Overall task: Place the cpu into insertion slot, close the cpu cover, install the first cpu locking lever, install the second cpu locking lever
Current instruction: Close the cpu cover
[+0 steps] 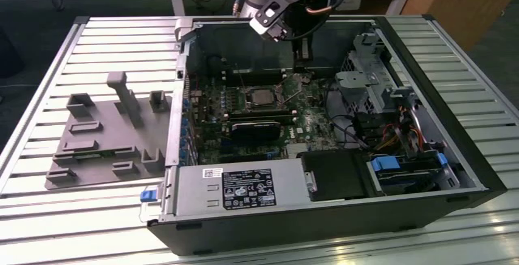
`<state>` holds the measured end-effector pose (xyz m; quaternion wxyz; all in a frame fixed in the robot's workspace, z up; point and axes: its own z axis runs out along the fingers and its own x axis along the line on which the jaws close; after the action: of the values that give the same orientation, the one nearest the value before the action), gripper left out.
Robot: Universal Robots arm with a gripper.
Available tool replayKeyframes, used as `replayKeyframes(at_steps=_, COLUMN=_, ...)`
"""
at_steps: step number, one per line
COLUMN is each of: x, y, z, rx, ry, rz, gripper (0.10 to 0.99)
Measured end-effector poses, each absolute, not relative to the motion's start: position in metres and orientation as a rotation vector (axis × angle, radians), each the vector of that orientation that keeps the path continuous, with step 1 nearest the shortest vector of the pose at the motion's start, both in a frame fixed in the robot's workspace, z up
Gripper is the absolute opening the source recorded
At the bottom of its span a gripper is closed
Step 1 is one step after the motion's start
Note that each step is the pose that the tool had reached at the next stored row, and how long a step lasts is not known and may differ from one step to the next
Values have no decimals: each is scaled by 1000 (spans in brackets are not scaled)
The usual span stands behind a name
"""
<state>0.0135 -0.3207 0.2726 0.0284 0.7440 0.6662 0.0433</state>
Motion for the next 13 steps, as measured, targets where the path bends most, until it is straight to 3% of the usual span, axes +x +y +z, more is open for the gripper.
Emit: replayKeyframes(at_steps=13, x=40, y=-321, z=268, rx=2298, ry=2058, rz=129, gripper=102)
